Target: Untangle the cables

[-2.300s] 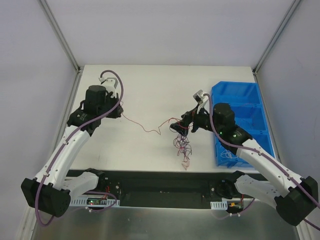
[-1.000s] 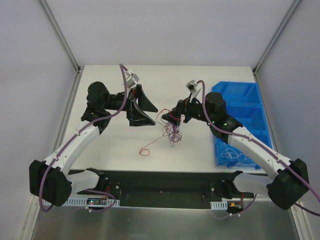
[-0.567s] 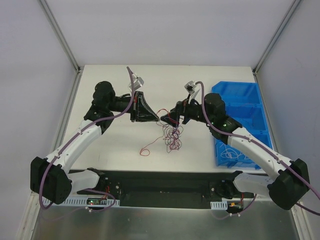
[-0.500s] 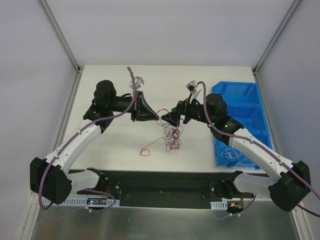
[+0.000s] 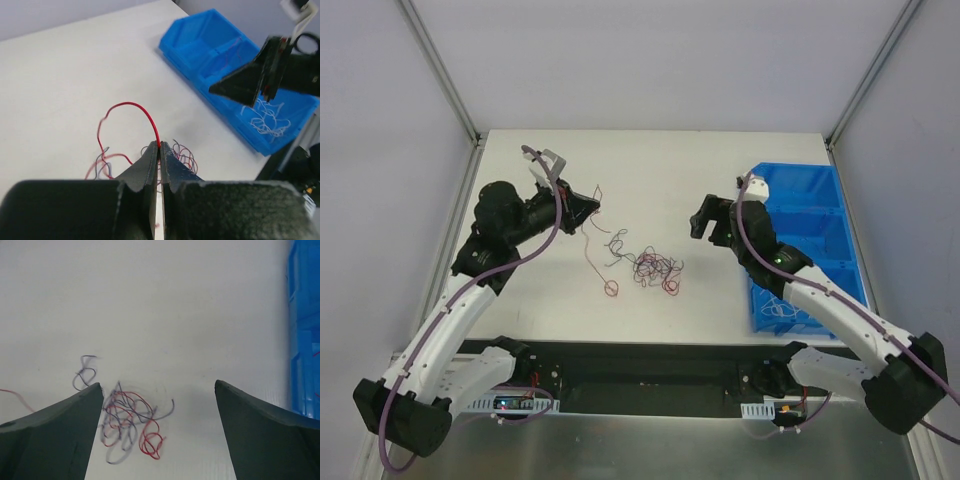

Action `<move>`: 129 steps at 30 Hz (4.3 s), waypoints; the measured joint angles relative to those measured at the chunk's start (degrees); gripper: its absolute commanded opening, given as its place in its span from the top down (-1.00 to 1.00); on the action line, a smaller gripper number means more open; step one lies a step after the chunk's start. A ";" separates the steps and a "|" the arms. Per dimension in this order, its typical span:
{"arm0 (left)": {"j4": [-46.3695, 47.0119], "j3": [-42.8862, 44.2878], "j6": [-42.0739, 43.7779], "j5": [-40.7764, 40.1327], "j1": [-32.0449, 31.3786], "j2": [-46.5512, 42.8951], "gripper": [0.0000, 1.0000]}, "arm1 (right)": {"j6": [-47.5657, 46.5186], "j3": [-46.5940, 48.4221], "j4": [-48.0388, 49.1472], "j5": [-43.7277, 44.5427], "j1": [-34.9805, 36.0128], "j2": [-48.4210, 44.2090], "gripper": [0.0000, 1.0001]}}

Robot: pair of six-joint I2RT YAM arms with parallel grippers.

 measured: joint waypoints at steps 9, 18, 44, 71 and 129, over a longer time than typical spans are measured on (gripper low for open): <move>-3.26 5.90 0.96 -3.21 -0.02 0.17 1.00 | -6.38 0.74 -5.20 -8.24 0.11 8.79 -0.89; -5.03 25.22 -6.05 -1.20 -0.02 2.10 1.00 | -11.10 1.40 3.04 -28.13 0.83 1.64 -0.92; 0.96 23.52 -12.83 16.41 0.00 13.49 1.00 | -19.45 25.73 -5.95 -32.81 4.70 3.43 -0.98; 3.87 20.20 -10.27 21.79 2.16 11.82 1.00 | -35.50 38.27 -6.69 -35.58 12.13 18.64 -0.83; 15.69 16.48 -23.47 27.43 6.38 17.57 1.00 | -31.93 36.83 -0.87 -29.55 14.62 27.65 0.99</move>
